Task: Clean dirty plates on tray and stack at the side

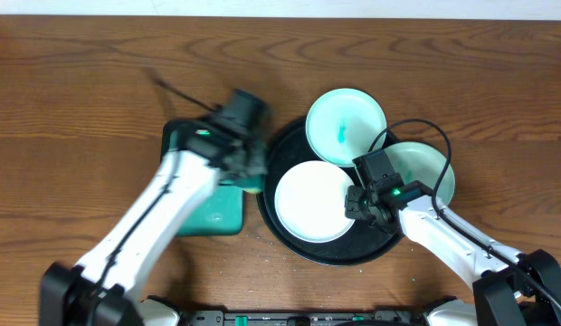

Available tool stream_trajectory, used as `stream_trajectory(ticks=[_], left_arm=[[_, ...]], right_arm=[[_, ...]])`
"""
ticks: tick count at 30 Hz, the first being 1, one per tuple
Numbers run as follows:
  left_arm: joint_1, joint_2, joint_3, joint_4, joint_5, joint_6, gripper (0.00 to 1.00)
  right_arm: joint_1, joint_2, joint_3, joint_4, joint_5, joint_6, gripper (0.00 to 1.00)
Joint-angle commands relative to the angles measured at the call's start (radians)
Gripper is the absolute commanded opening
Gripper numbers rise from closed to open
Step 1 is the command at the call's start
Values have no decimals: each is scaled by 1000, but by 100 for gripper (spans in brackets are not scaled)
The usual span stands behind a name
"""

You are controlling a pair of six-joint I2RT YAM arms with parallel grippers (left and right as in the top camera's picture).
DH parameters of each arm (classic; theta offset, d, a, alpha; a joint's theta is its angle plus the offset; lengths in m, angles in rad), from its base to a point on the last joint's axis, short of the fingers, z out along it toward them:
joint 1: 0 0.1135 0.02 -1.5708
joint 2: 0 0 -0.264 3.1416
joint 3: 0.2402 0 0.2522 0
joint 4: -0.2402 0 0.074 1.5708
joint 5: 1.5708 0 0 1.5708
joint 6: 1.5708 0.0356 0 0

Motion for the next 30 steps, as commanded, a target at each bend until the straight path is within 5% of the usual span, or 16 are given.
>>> stream_trajectory(ticks=[1,2,9,10,12,13,22,30], left_arm=[[110,21,-19,-11,-108,59,7],[141,34,-37,-7,-108,66,7],[245,143,-81,1,-31,95,10],[251,143,-80,0,-22,95,17],[263,134,-70,-6,0,95,54],[269,126,-64,-10,11,95,58],[329,-101,-15,-66,58,95,65],[367,-454,-15,-75,56,95,69]], right_arm=[[-1,5,-4,11,27,-2,7],[-1,5,-4,11,24,-1,1],[-1,4,35,-34,-50,-46,1],[-1,3,58,-59,-55,-50,1],[0,-2,117,-124,-55,-68,1],[0,-6,154,-159,-53,-86,1],[83,-13,522,-340,65,-254,1],[304,19,596,-32,284,-376,1]])
